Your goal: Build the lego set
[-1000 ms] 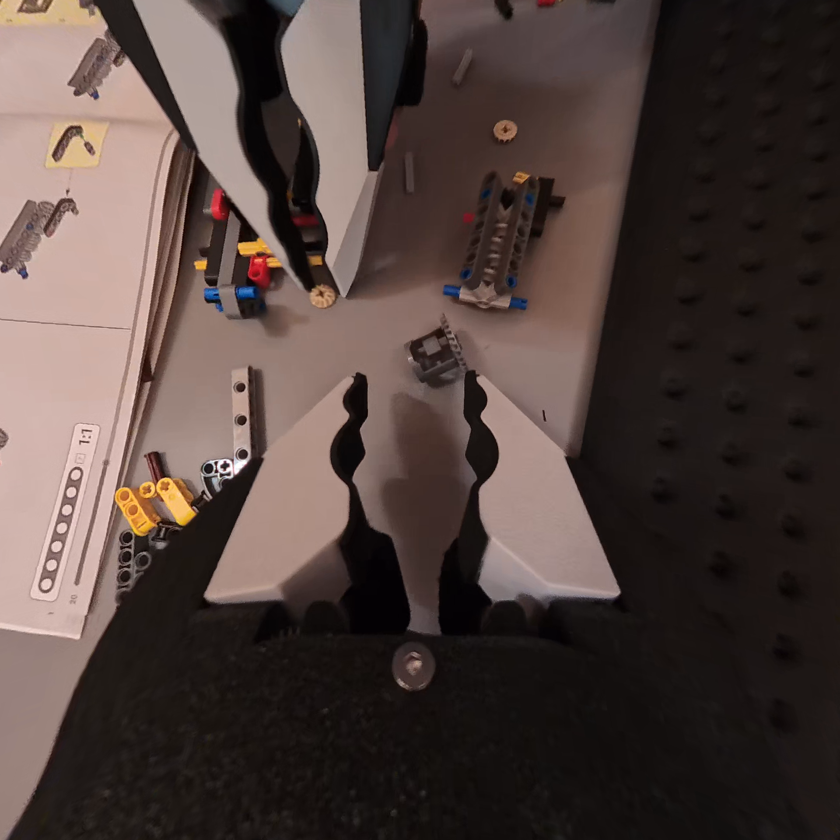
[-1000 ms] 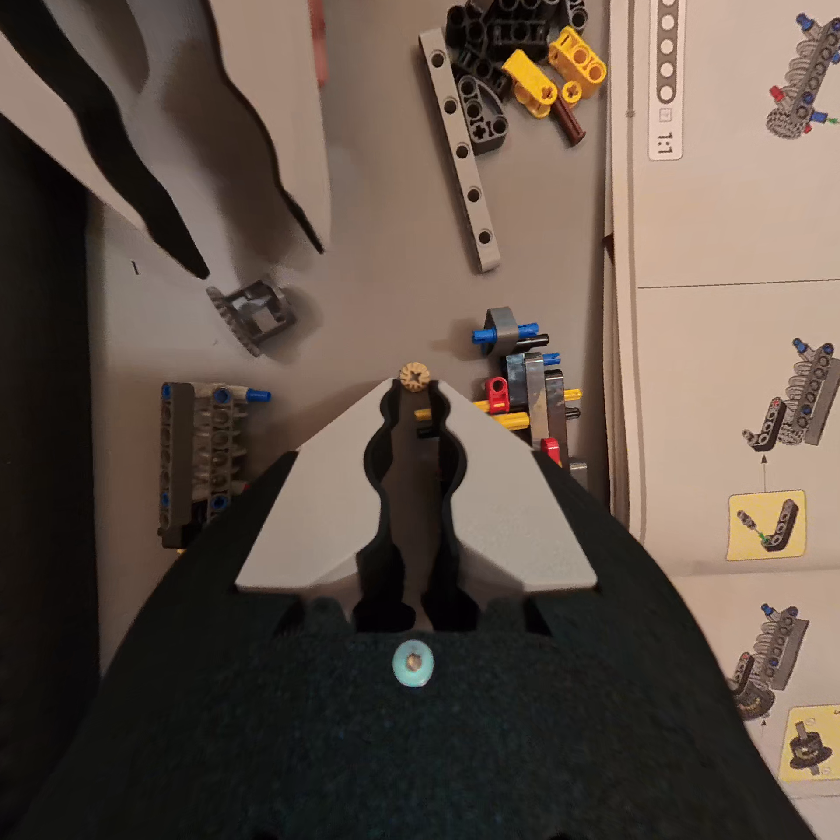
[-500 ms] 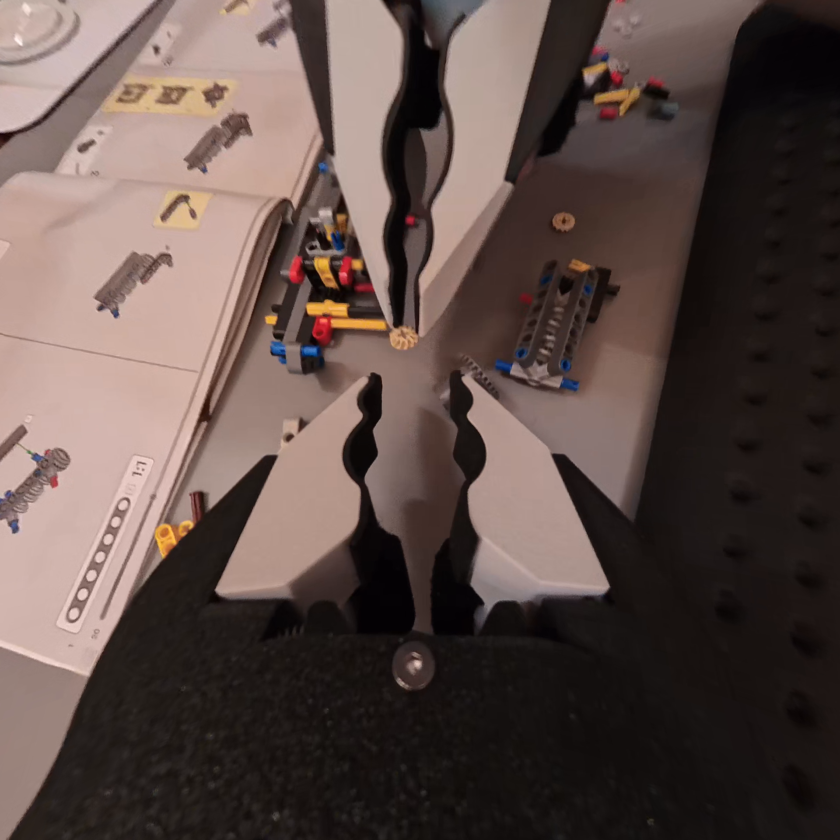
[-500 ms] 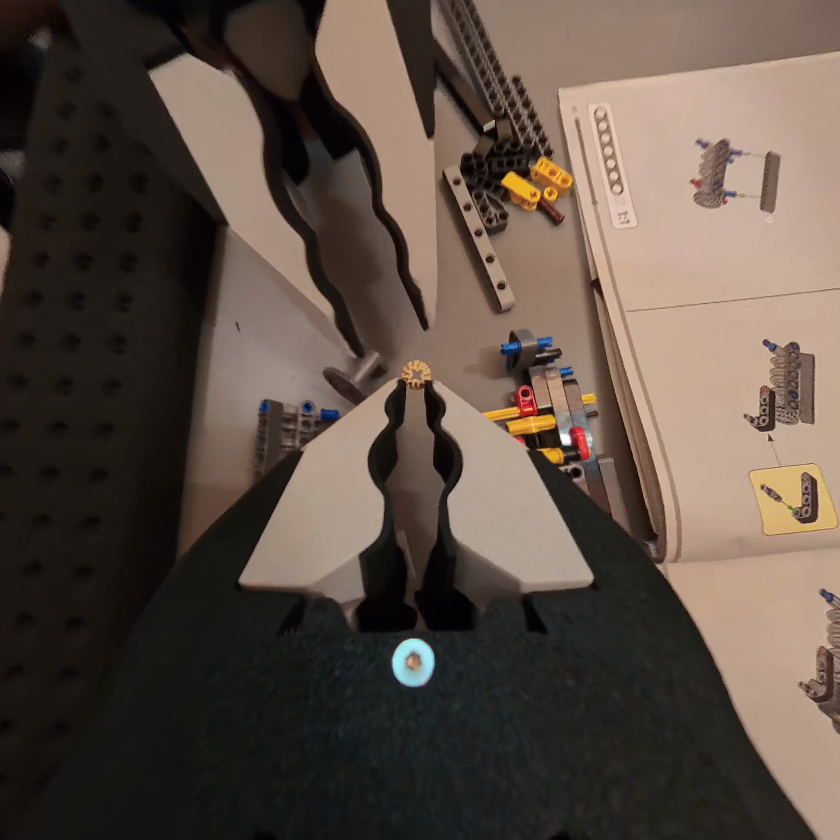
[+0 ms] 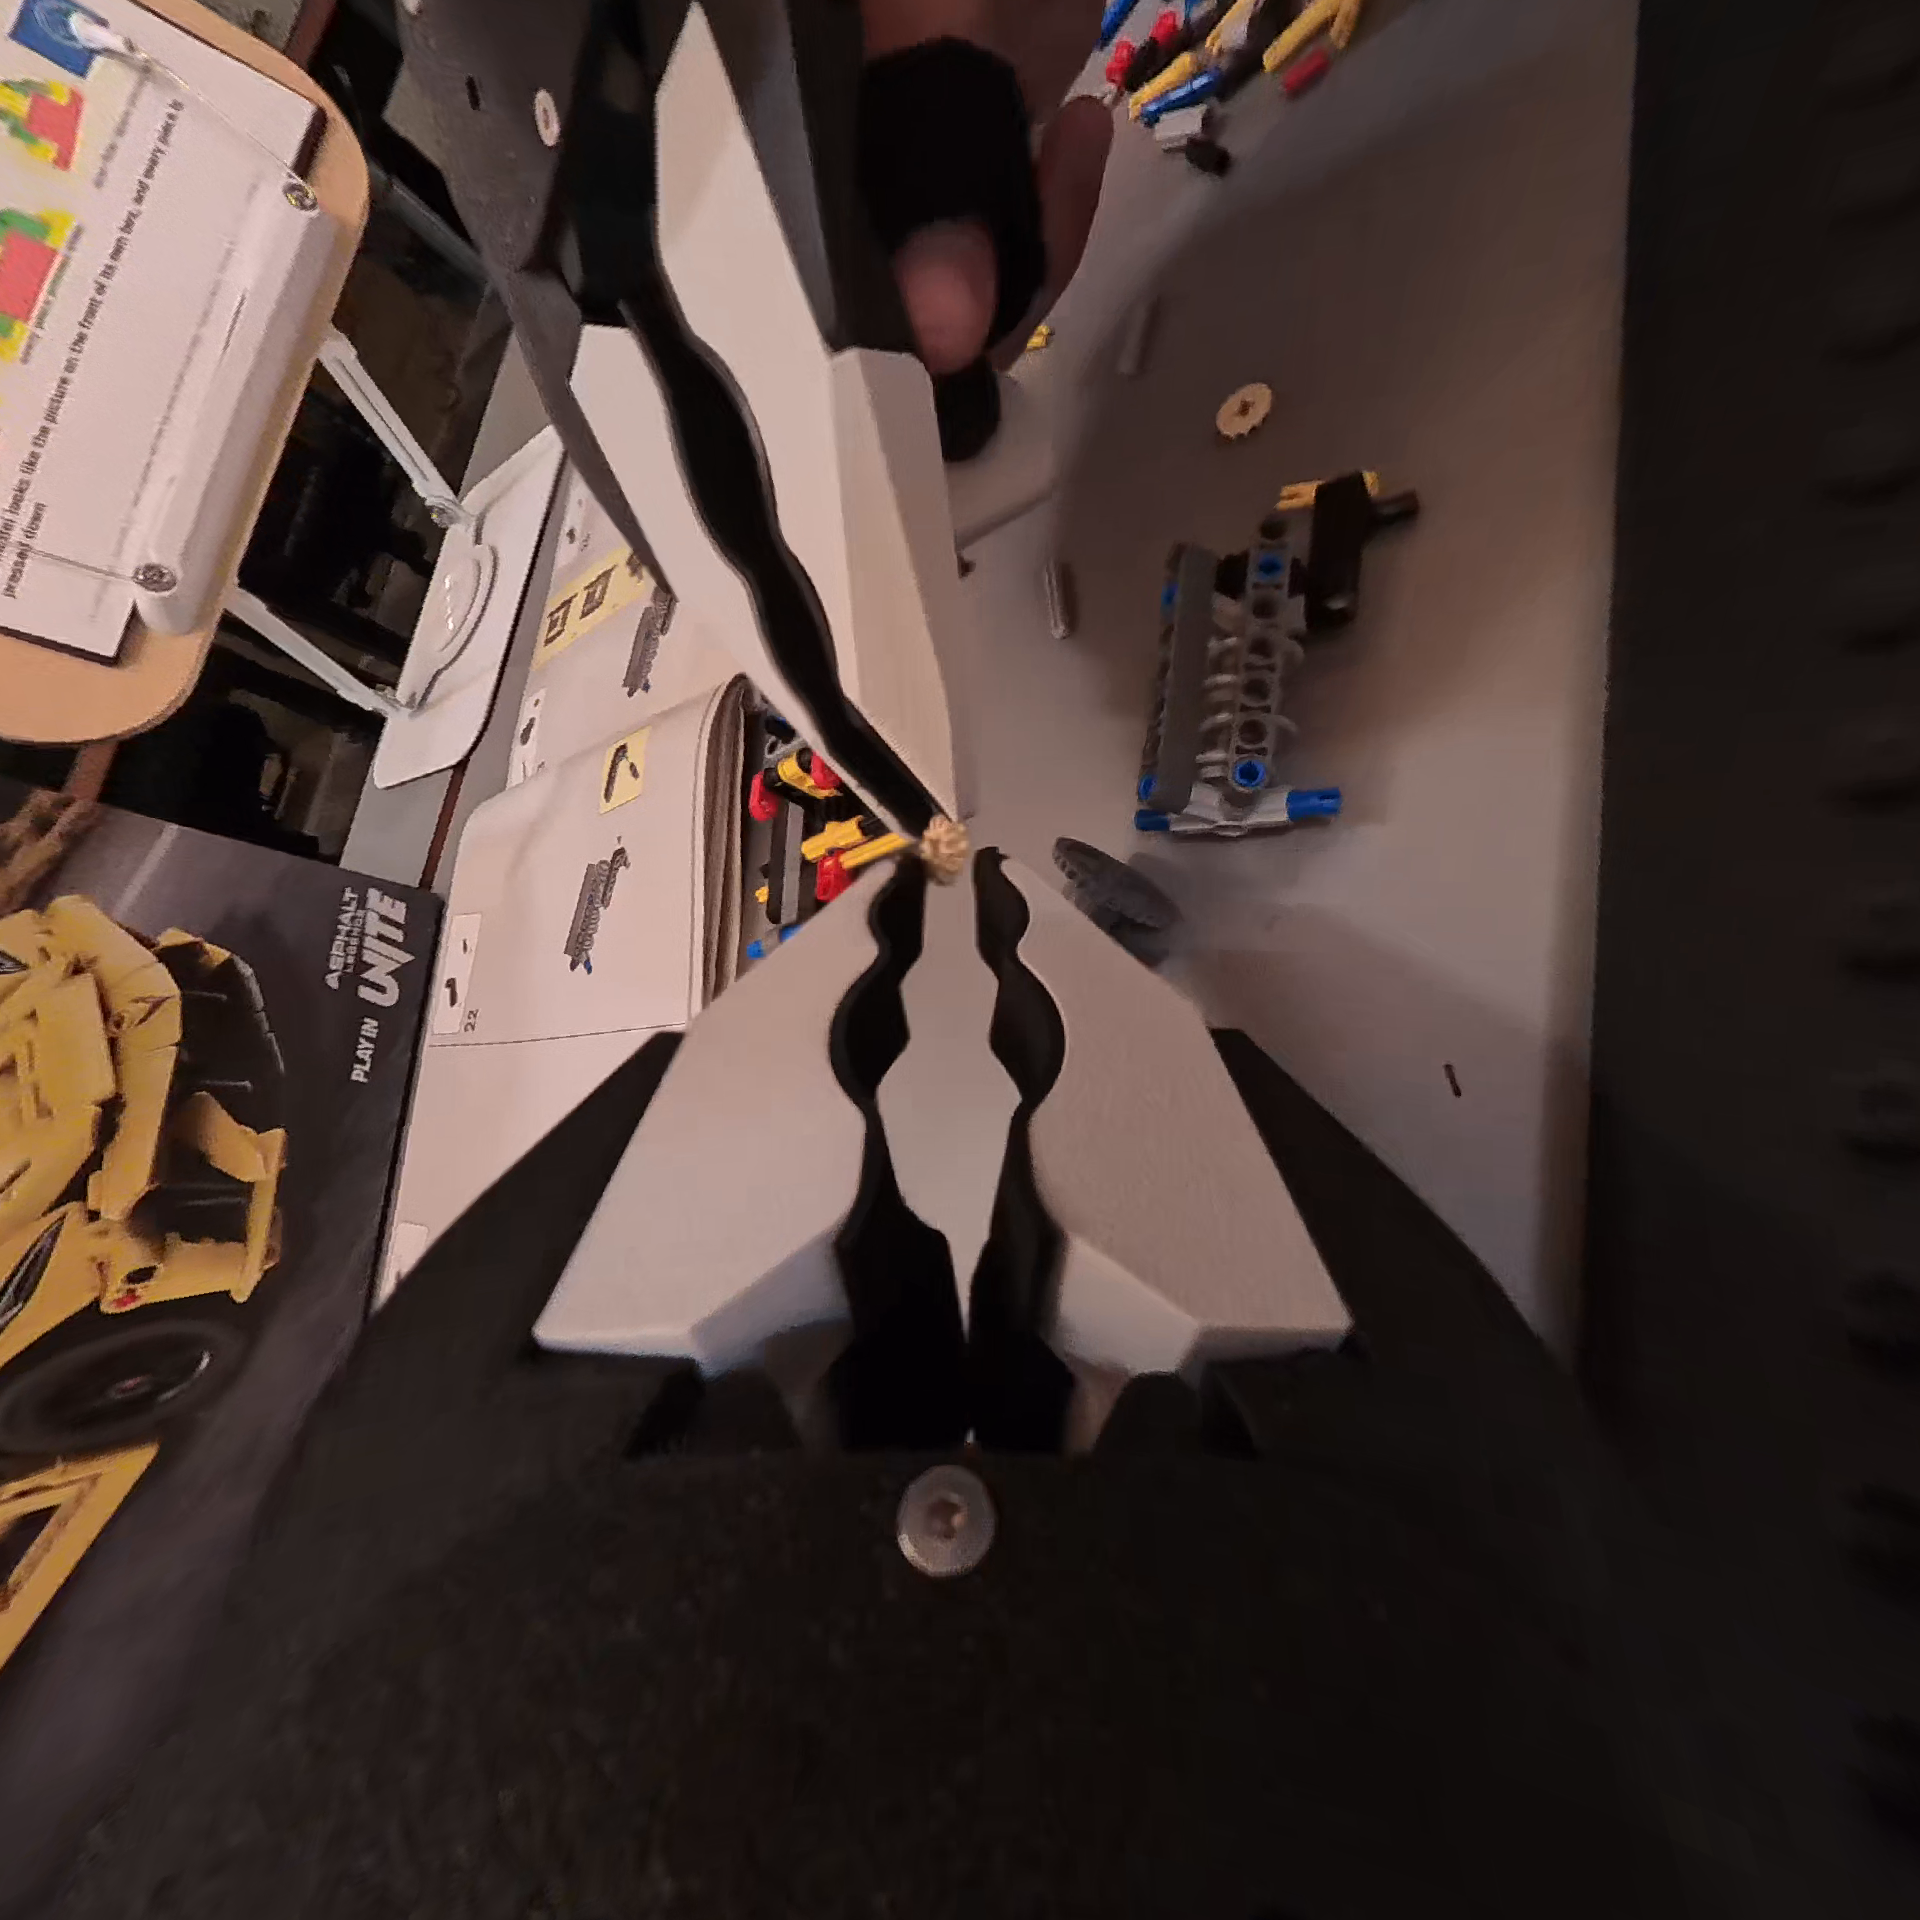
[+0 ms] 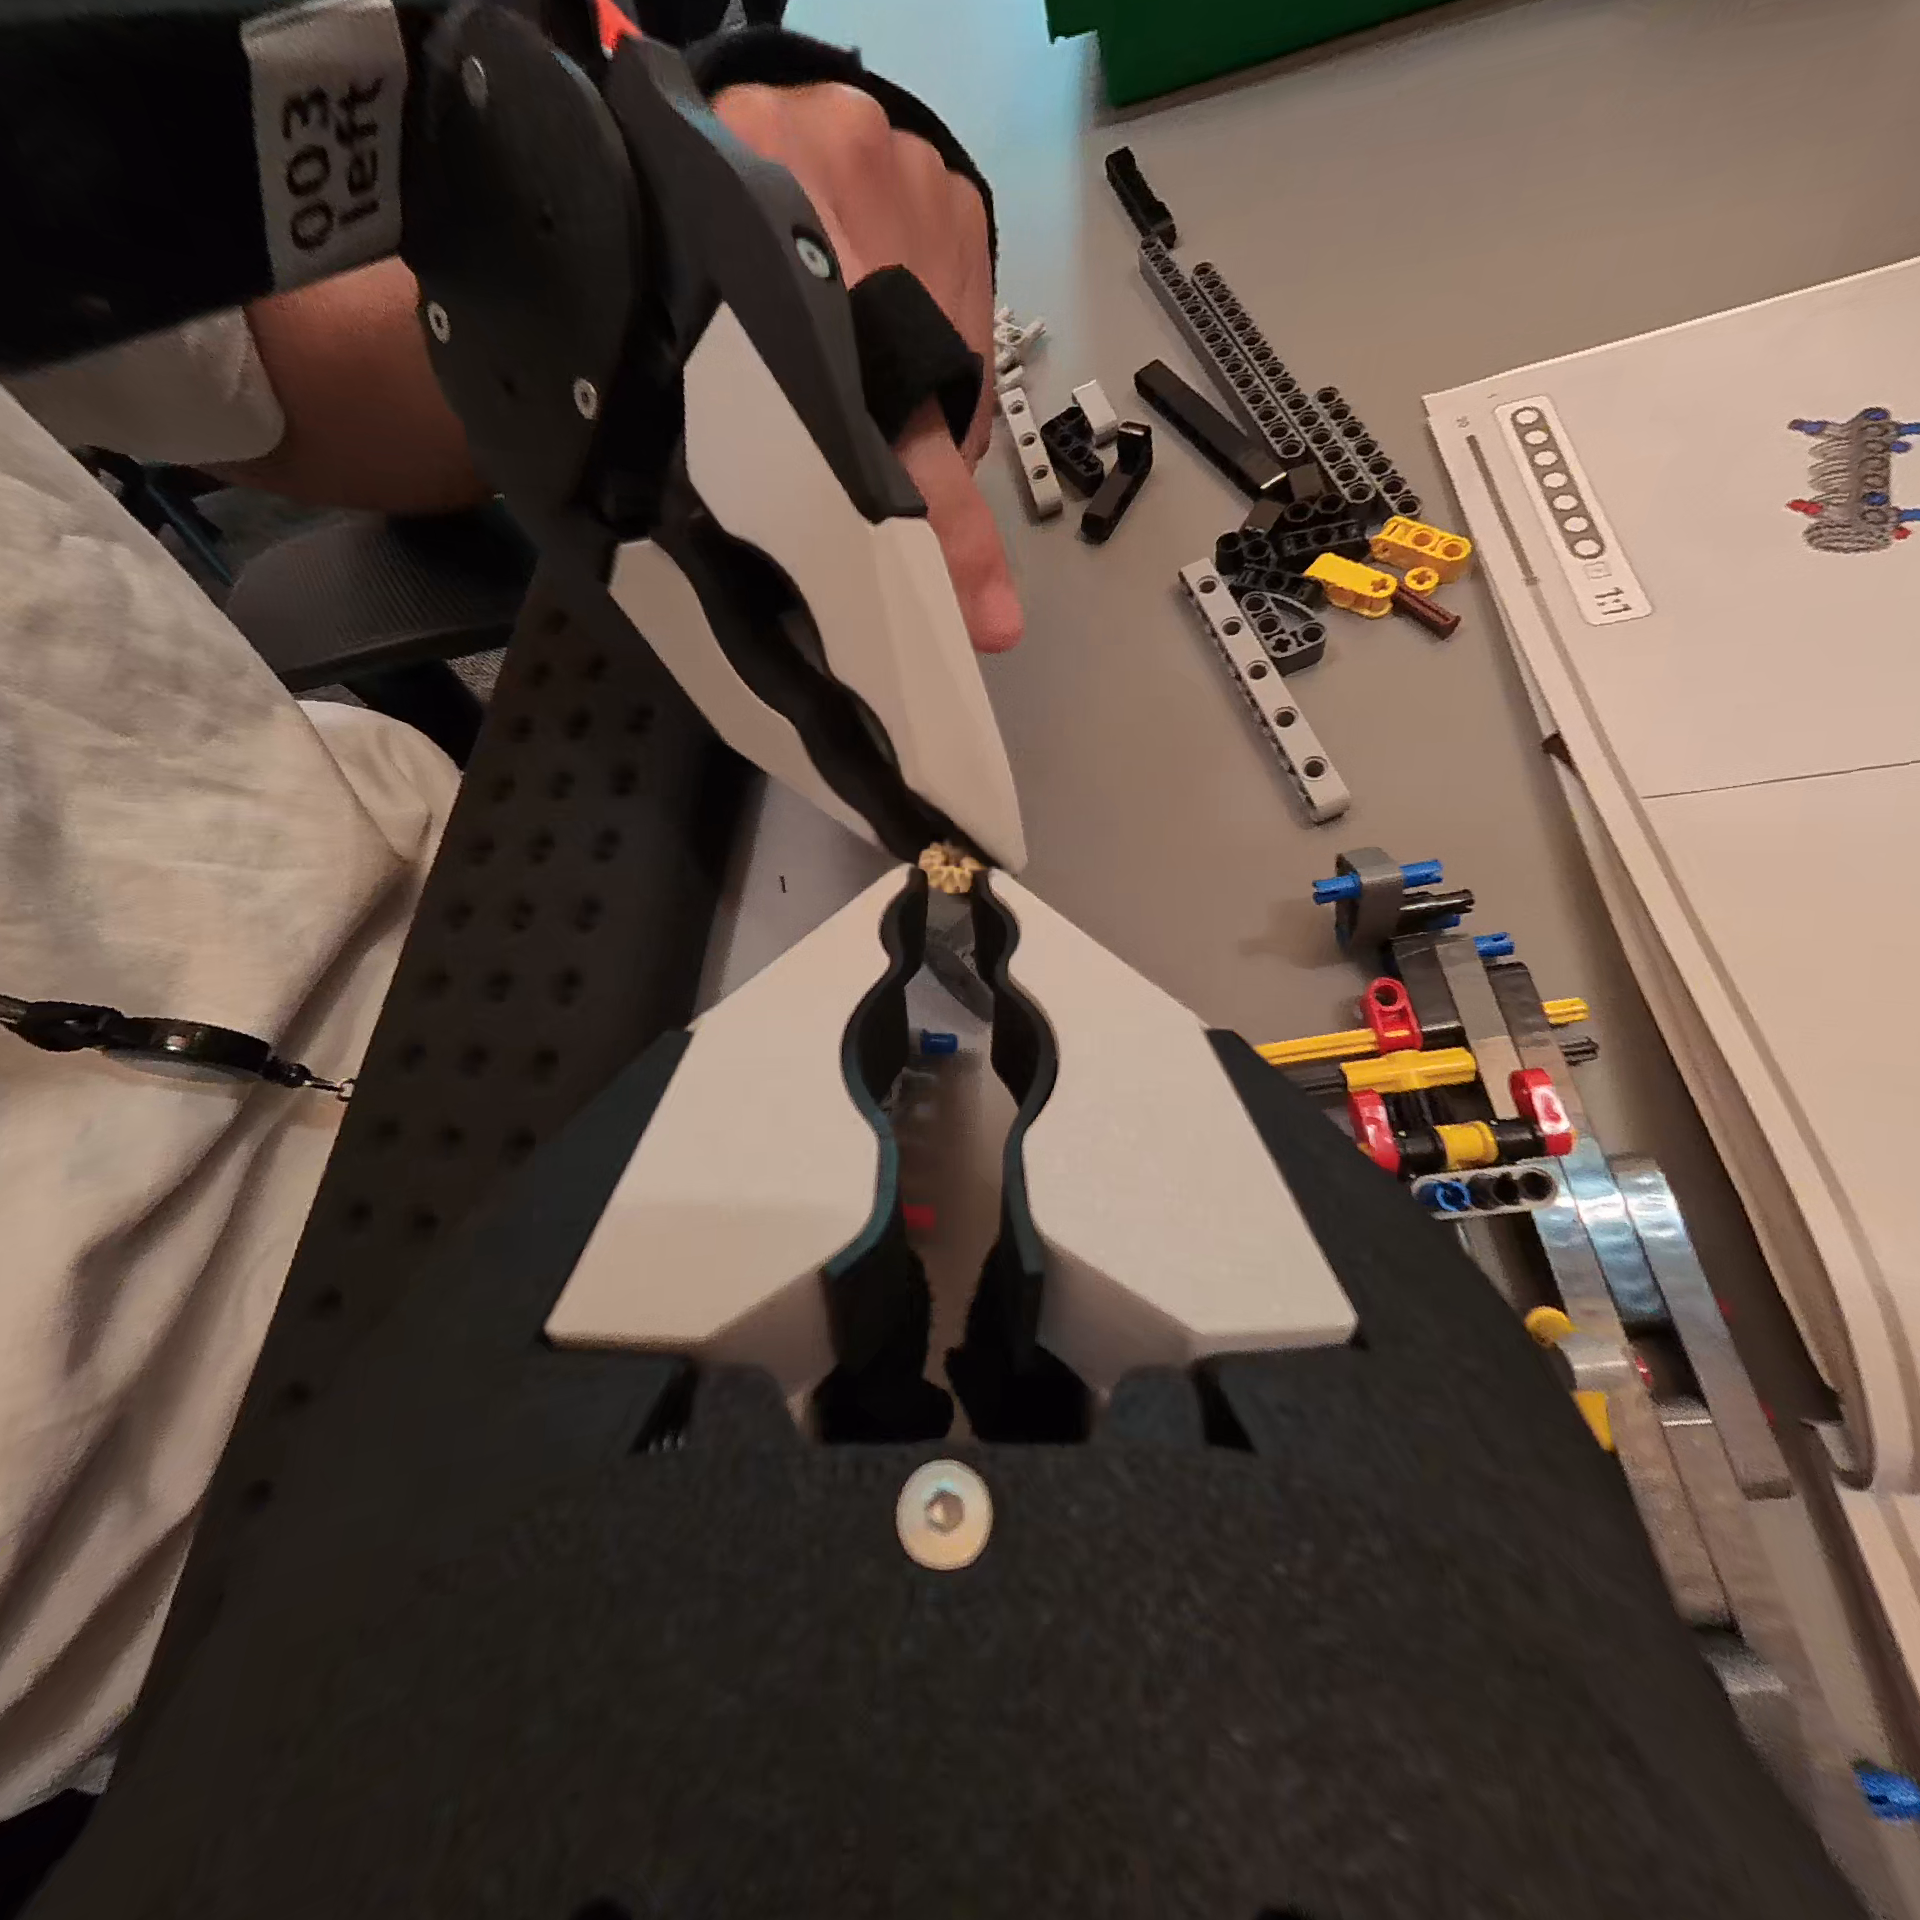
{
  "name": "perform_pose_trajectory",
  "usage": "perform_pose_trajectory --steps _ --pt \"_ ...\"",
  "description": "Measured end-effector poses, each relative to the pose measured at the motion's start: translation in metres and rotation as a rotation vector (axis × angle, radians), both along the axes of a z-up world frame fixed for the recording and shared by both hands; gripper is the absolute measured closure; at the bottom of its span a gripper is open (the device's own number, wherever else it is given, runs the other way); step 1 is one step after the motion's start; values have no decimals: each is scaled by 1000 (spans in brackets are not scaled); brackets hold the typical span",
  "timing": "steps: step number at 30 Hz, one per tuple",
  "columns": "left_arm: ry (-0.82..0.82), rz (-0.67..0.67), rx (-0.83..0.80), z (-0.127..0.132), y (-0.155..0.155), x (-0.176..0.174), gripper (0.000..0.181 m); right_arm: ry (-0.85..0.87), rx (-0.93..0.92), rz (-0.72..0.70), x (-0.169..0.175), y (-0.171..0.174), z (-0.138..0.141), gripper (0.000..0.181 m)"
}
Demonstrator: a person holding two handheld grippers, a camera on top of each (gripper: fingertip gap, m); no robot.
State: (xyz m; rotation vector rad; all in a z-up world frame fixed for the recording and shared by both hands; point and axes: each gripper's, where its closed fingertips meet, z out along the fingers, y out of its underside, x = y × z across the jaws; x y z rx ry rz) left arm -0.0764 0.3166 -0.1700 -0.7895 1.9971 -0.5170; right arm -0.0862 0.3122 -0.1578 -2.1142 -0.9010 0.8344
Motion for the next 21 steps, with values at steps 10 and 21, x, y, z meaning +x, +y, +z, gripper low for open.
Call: perform_pose_trajectory --steps 10,21 --pt "-39 74 -18 0 7 -6 180 28 54 -38 -1 2 2 169" --pt "53 24 -360 3 -12 -14 179 -153 274 45 -15 -5 4 175"
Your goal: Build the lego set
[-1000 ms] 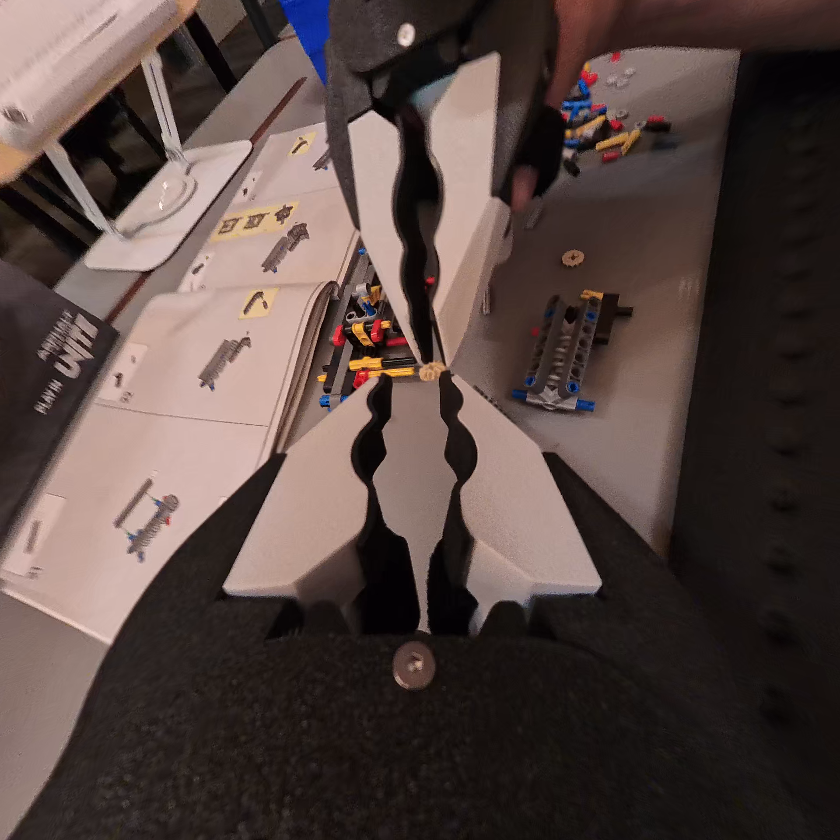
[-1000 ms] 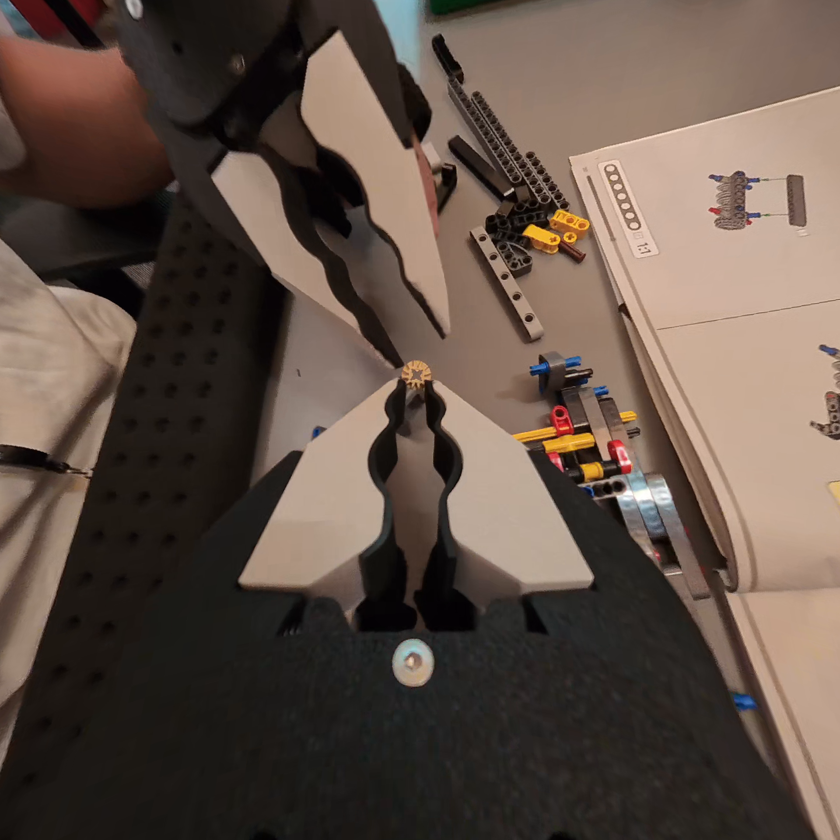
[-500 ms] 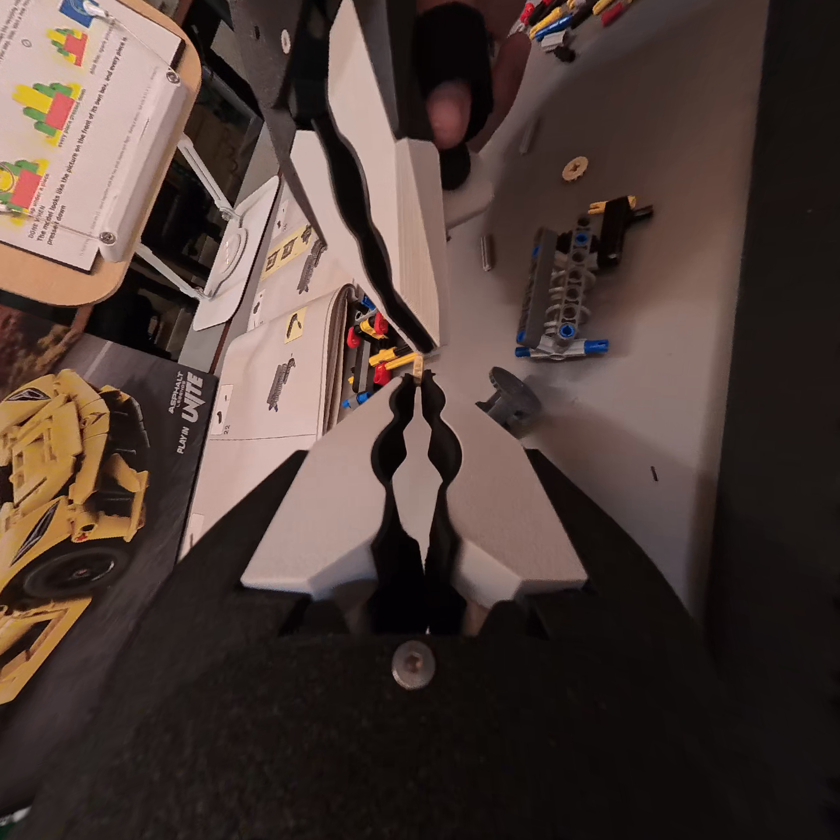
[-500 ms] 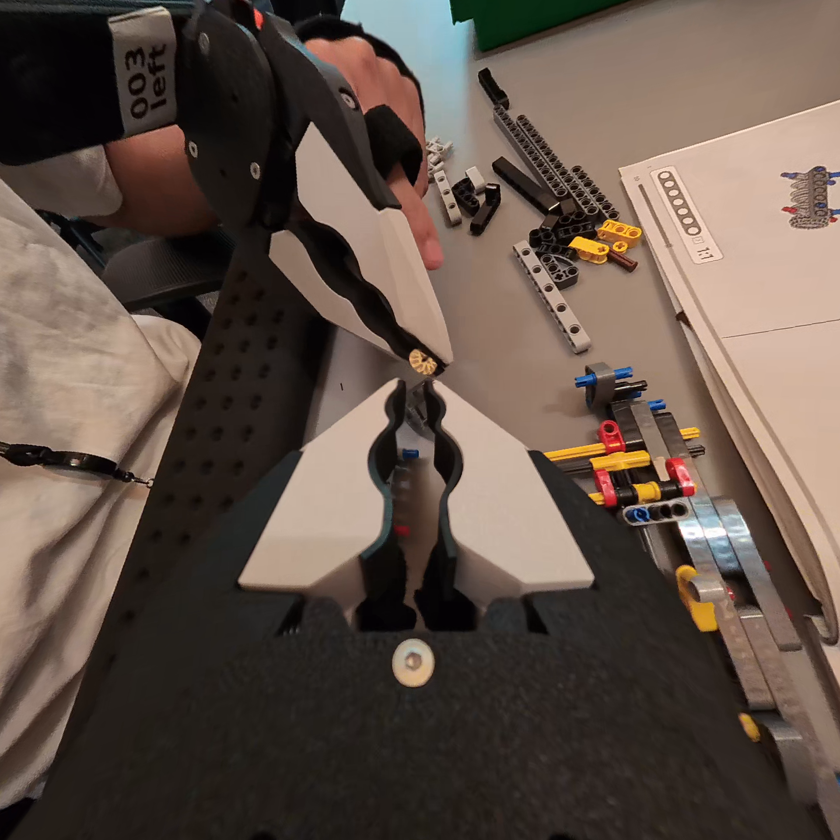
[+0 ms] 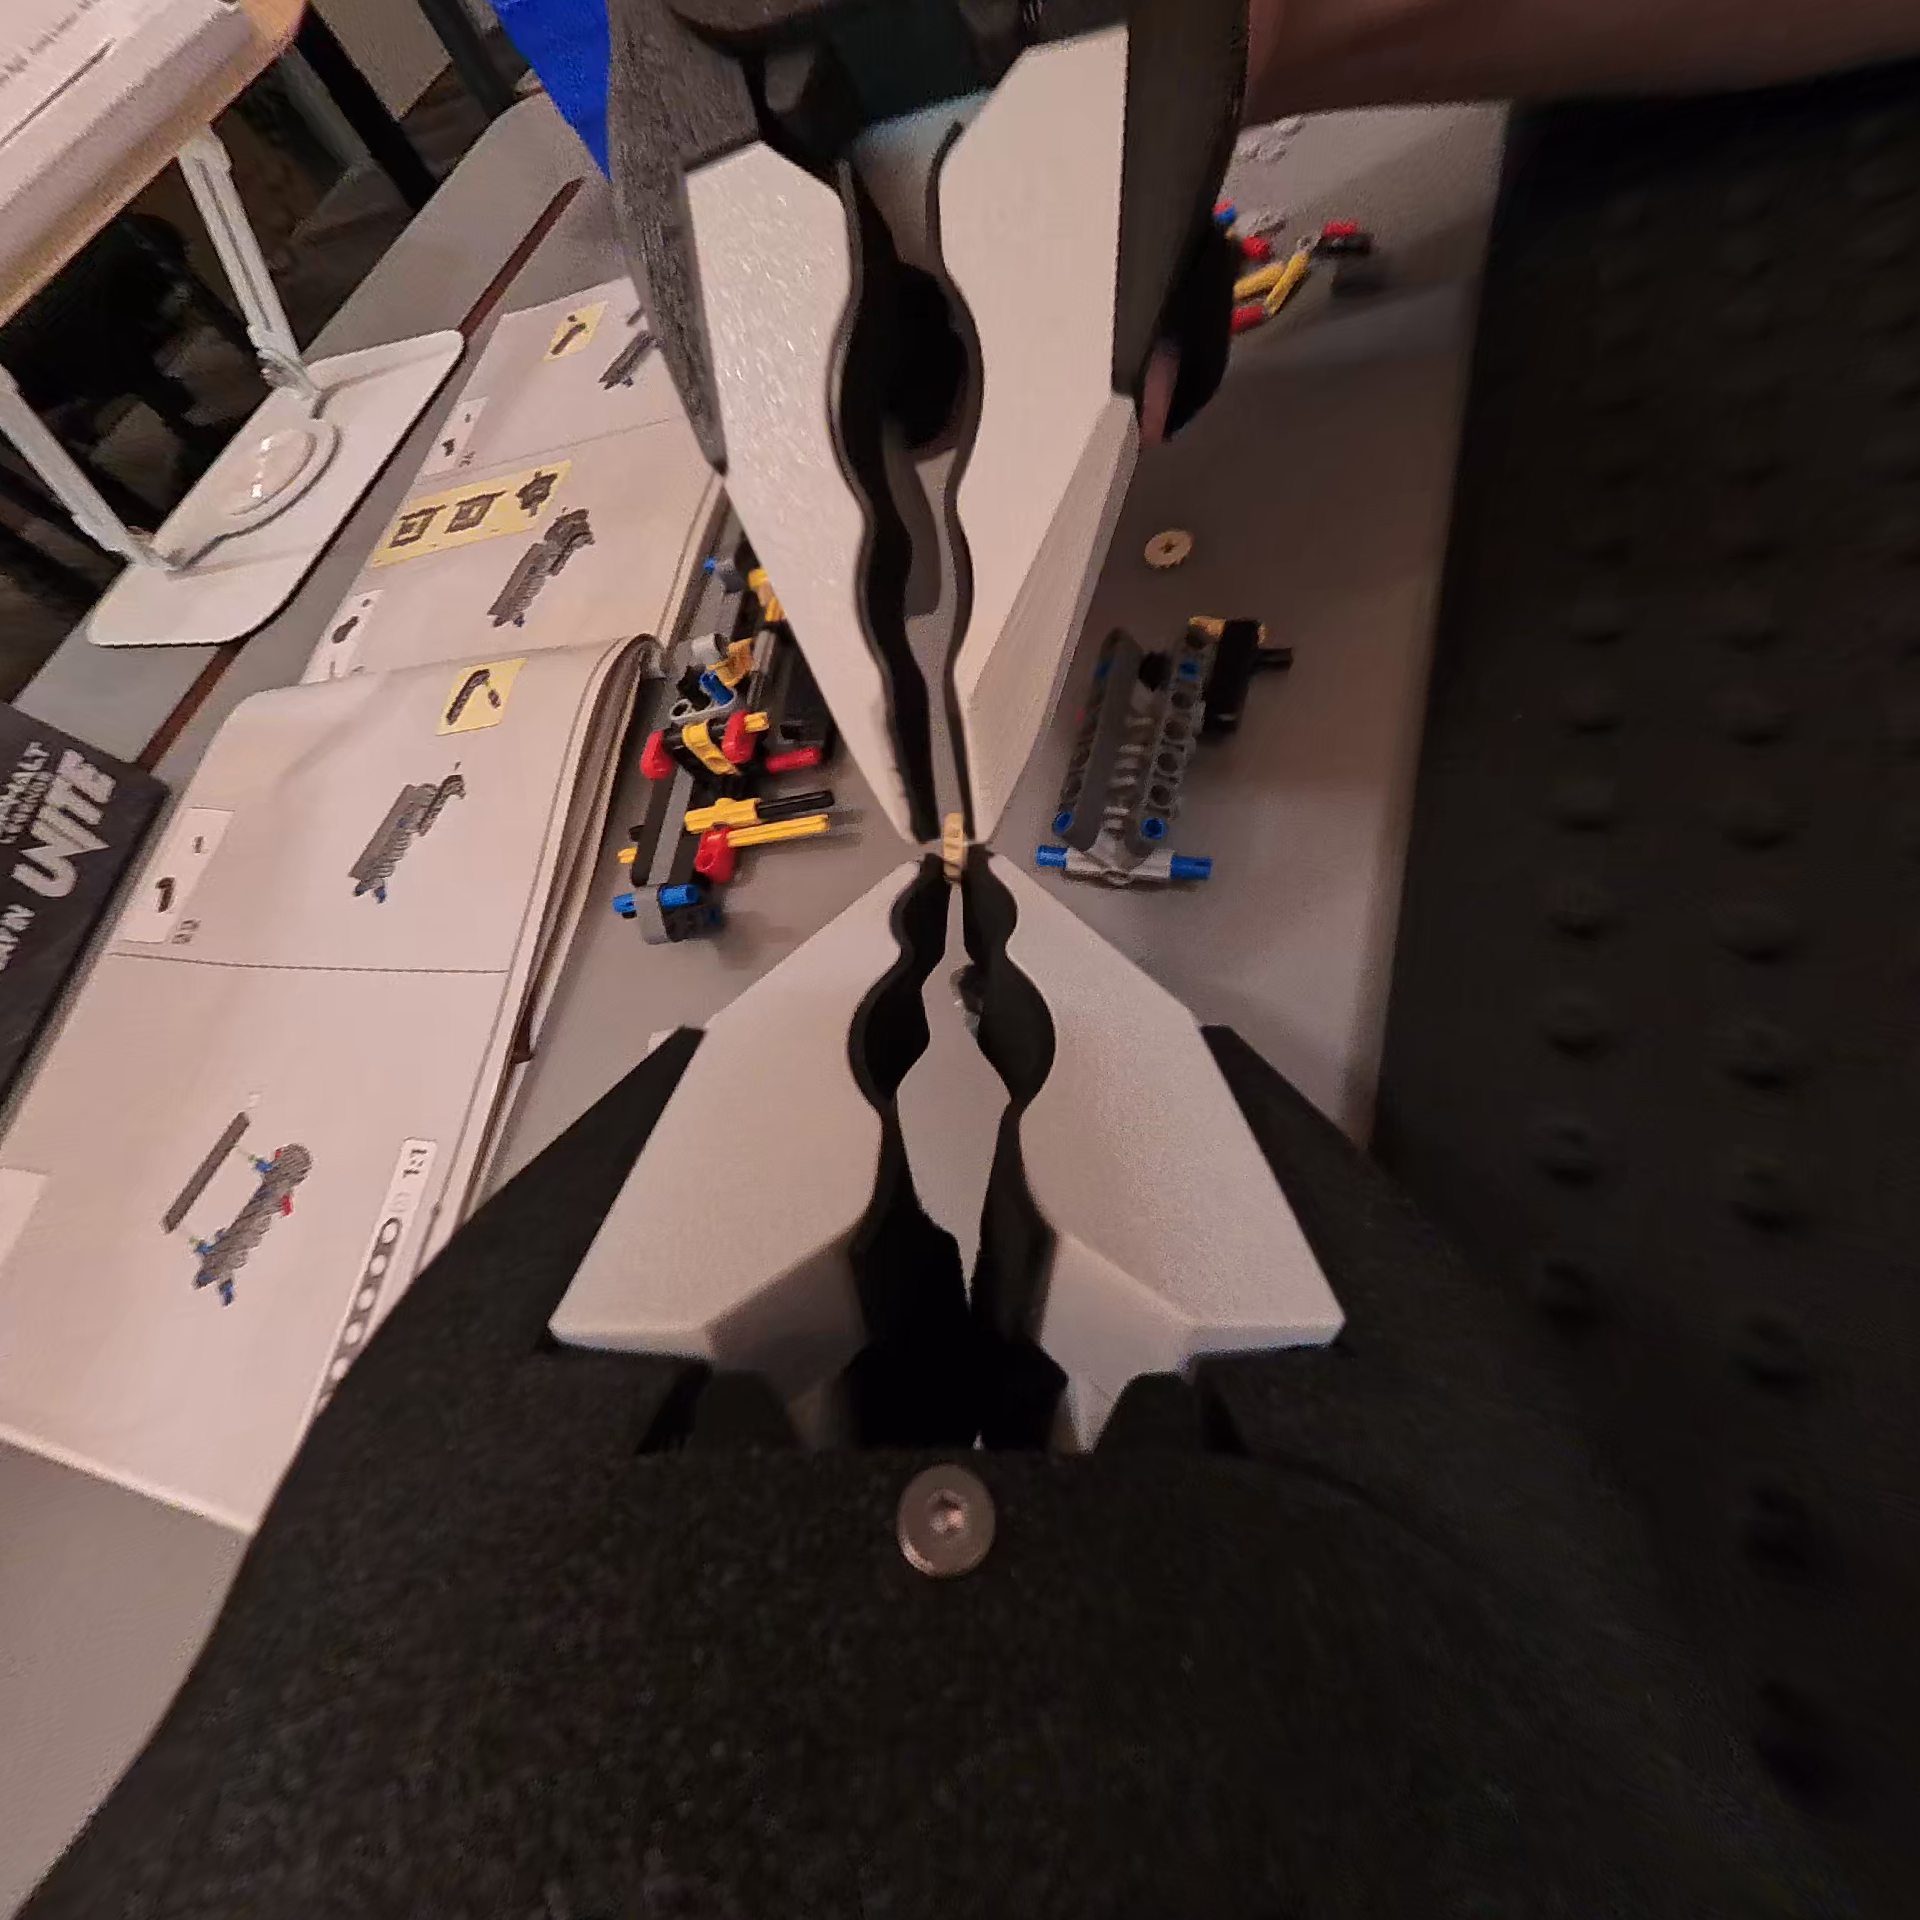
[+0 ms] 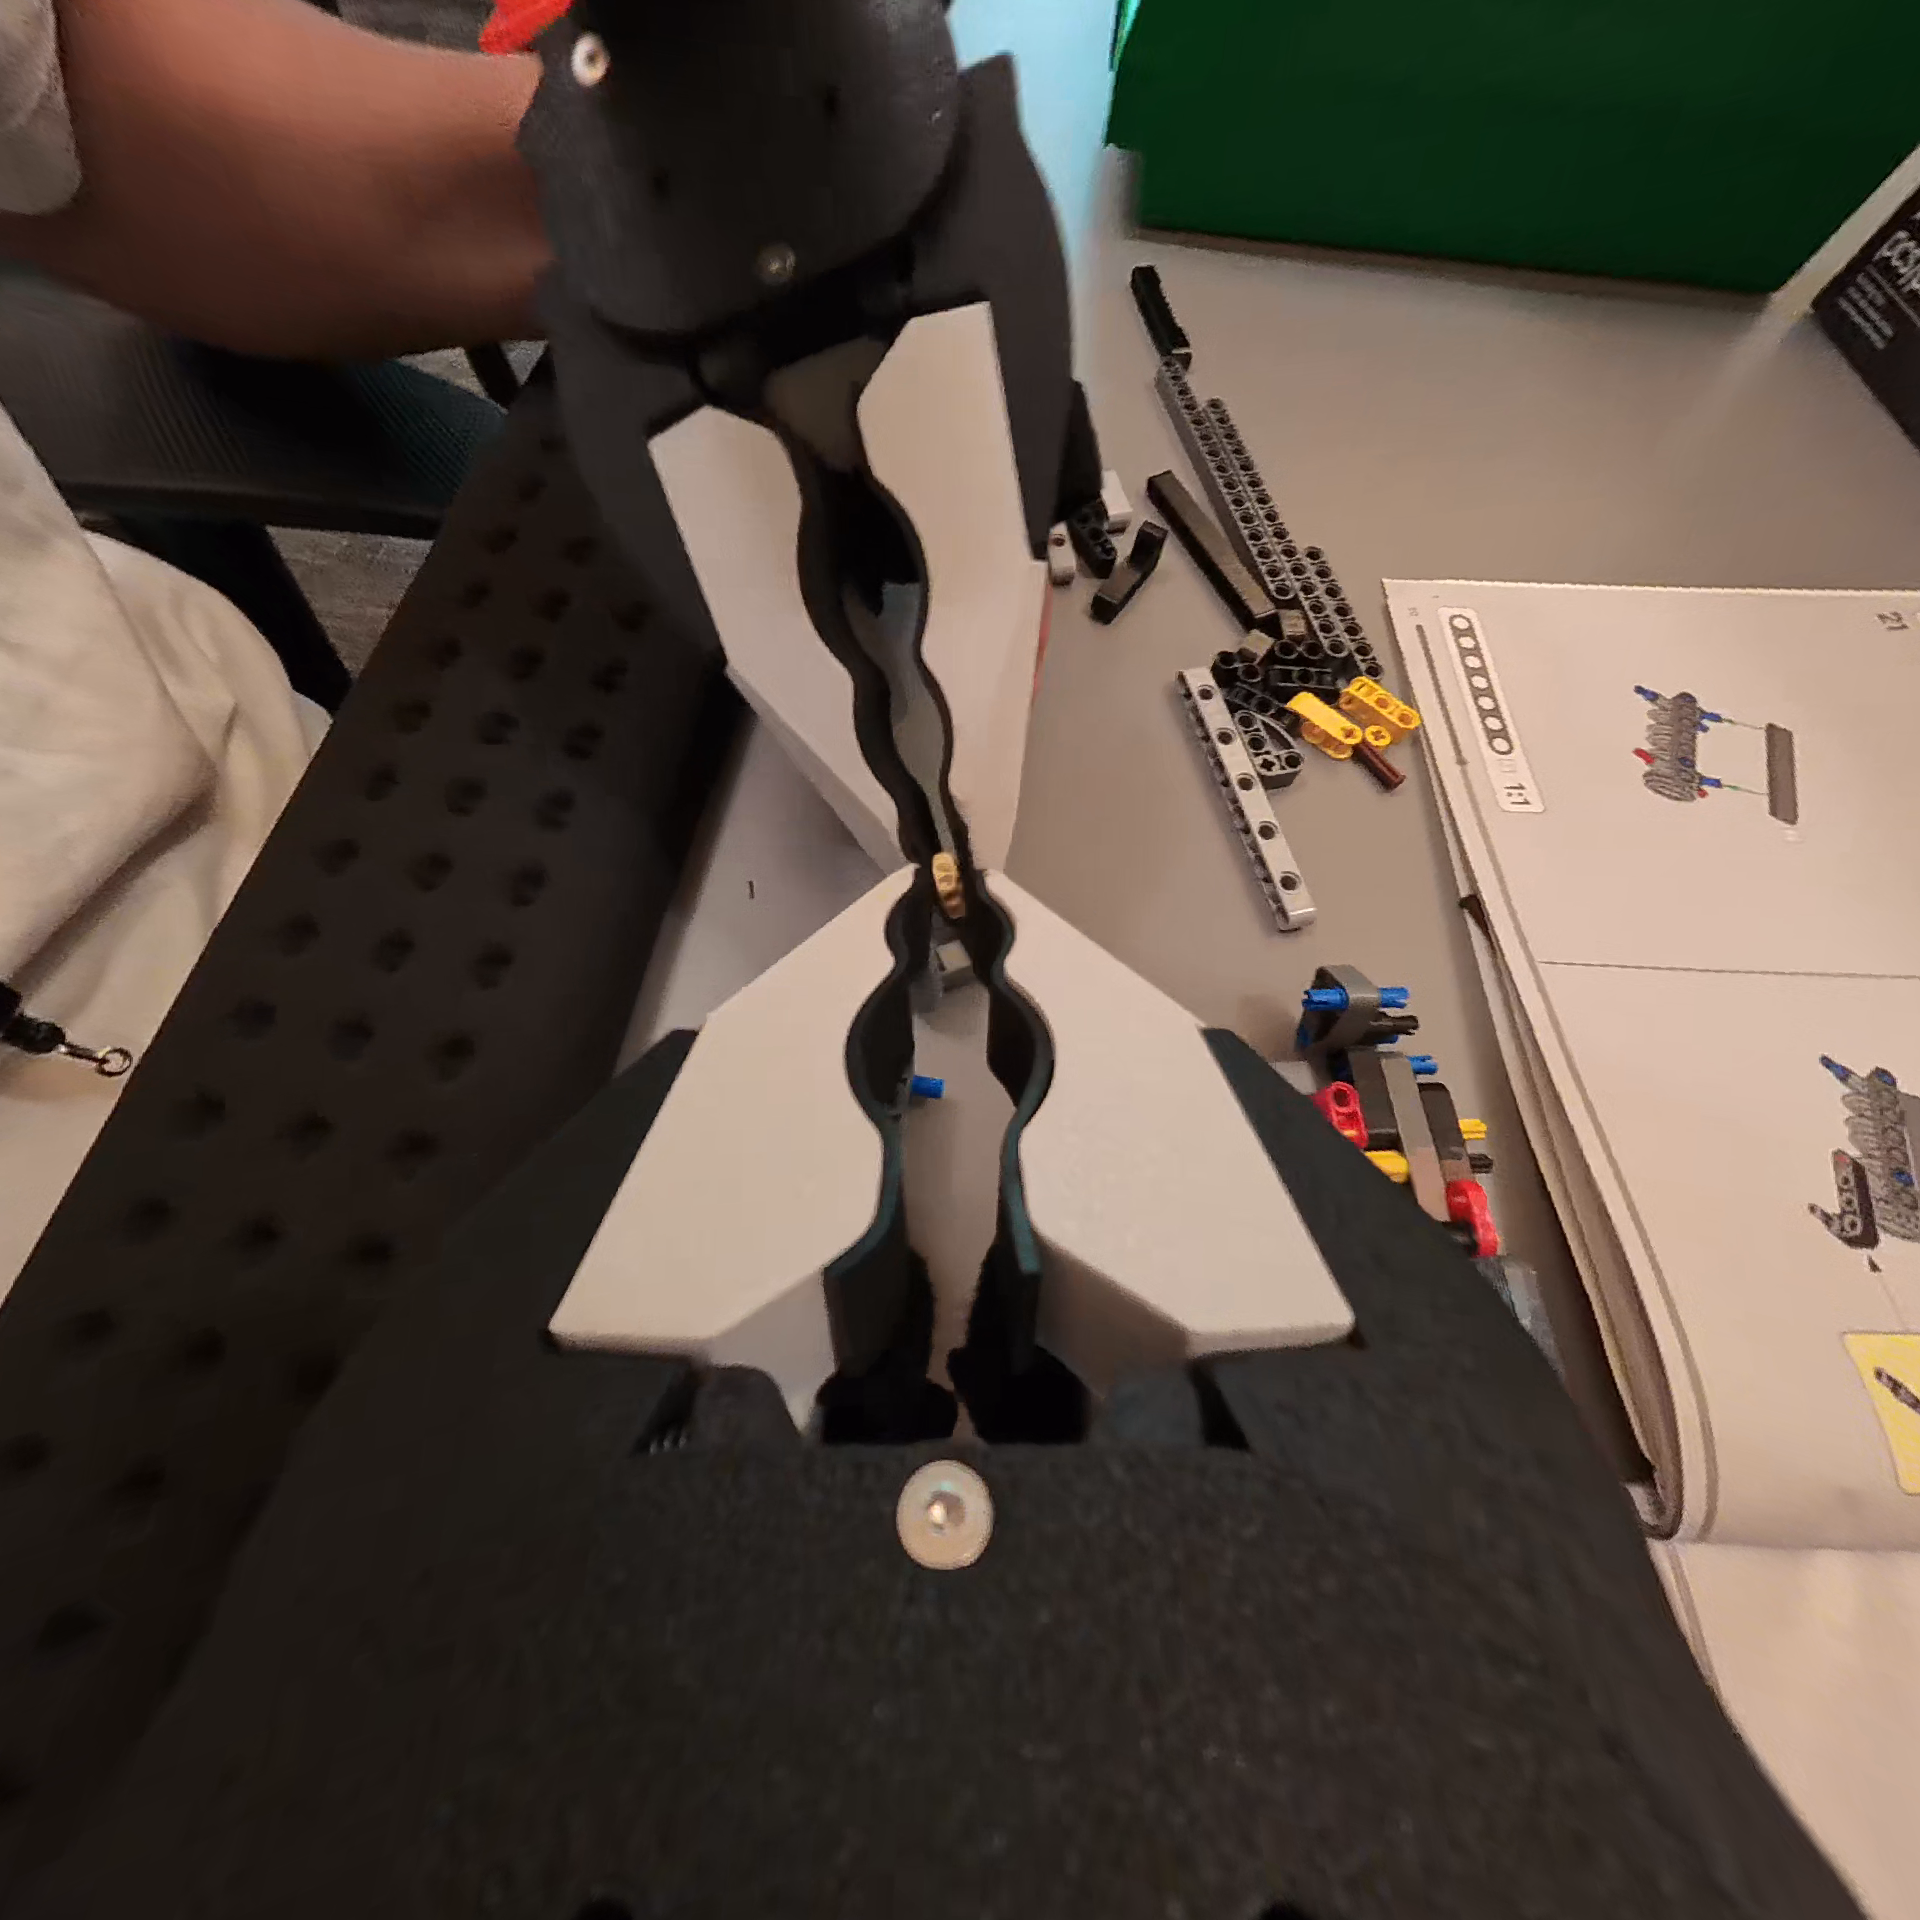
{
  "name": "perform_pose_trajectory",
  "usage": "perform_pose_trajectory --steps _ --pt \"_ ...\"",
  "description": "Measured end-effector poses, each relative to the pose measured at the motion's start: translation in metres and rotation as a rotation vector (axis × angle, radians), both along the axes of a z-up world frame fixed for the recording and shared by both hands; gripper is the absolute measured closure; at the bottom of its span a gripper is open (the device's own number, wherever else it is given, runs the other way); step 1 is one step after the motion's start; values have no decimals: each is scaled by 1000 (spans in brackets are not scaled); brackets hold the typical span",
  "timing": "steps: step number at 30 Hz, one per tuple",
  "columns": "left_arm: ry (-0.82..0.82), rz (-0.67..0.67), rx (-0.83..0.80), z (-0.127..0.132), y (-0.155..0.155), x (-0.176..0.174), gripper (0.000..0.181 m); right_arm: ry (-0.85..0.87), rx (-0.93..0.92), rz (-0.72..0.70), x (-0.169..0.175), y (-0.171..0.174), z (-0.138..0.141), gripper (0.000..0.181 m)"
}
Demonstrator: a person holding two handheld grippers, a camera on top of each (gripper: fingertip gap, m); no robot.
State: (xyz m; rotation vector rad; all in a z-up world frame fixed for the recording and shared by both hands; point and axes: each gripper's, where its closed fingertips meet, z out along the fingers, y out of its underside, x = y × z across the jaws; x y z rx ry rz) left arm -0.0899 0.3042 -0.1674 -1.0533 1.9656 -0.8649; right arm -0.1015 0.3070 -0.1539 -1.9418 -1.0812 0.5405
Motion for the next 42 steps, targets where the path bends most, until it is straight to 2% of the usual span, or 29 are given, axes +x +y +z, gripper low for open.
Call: perform_pose_trajectory --steps 6,9,11,14,17,21,28,31,36,39,42 --pt "40 -28 -40 -2 -4 -2 179 9 -34 7 -1 -4 -2 177" --pt "67 23 -56 -5 2 -3 178 26 -75 -43 5 2 -5 178" --pt "119 81 -91 -12 10 -6 154 35 -110 -104 18 8 -8 178" --pt "197 138 -119 -22 10 -10 136 108 -206 -171 28 8 -11 178" --pt "255 158 -138 -32 4 -10 137 150 -223 -176 26 5 -13 178" --pt "253 172 -180 -36 6 -4 143 122 -245 -155 23 3 -23 178" --pt "279 105 -123 -45 2 -3 146 122 -273 -106 9 1 -30 178" --pt "258 84 -99 -41 2 0 142 121 -271 -92 6 1 -31 178" --pt "229 32 -76 -42 0 7 156 187 -280 -91 10 0 -24 178" --pt "198 51 -38 -40 8 12 157 251 -284 -132 21 5 -15 178" --pt "70 80 -48 -21 15 15 157 347 -291 -156 30 7 -2 178"
